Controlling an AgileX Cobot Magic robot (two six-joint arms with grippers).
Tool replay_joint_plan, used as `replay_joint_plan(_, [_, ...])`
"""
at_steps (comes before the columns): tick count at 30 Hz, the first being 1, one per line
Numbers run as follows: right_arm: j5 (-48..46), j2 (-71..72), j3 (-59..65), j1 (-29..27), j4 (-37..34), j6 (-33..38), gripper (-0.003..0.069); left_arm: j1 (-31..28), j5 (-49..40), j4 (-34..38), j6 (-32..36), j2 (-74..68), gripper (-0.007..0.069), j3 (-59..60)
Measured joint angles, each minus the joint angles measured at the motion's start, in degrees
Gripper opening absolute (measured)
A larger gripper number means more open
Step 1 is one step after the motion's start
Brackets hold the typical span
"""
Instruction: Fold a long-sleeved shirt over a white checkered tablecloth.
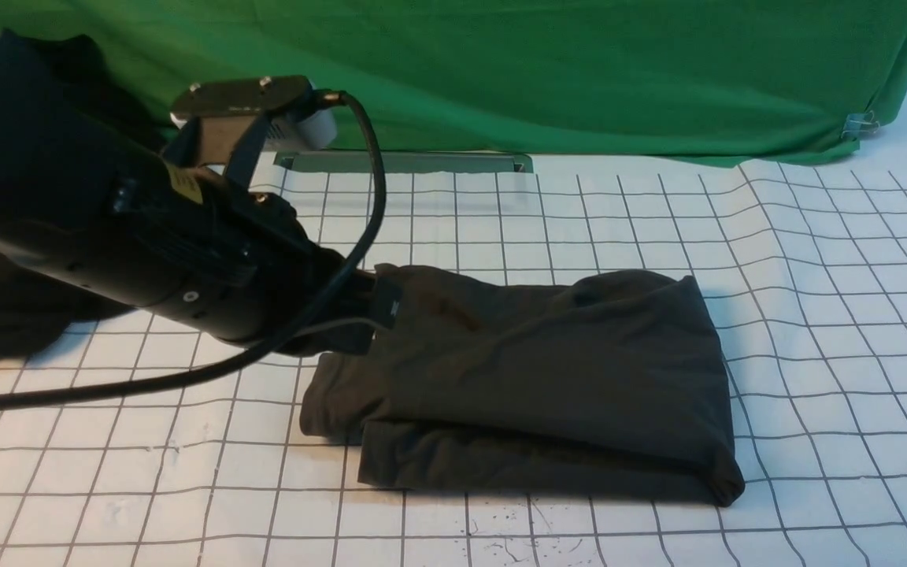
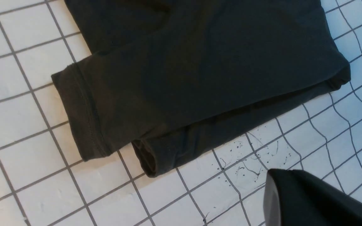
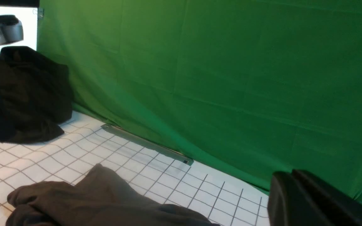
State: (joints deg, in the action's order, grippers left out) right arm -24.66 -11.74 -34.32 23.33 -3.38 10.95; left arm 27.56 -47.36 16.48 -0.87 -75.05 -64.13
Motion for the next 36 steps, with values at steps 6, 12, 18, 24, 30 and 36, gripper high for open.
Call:
replay_joint_plan(6, [0.3, -1.2, 0.4, 0.0, 0.0, 0.6, -0.0006, 0.0, 0.3, 0.3, 0.1, 0.0, 0.0007, 0.0])
replay_joint_plan(12, [0.3, -1.2, 0.4, 0.0, 0.0, 0.6, -0.0002, 0.0, 0.3, 0.3, 0.2, 0.0, 0.0007, 0.0])
replay_joint_plan(18, [0.3, -1.2, 0.4, 0.0, 0.0, 0.6, 0.0014, 0.0, -1.1, 0.3, 0.2, 0.0, 0.0007, 0.0])
replay_joint_plan(24, [0.3, -1.2, 0.4, 0.0, 0.0, 0.6, 0.0038, 0.0, -0.7, -1.6, 0.2, 0.0, 0.0007, 0.0])
replay_joint_plan(30, [0.5, -1.2, 0.7, 0.0, 0.0, 0.6, 0.0055, 0.0, -0.2, -1.8, 0.2, 0.0, 0.0007, 0.0])
replay_joint_plan(36, [4.8, -0.3, 6.4, 0.0, 0.0, 0.6, 0.0070, 0.0, -0.5, 0.7, 0.3, 0.0, 0.0007, 0.0])
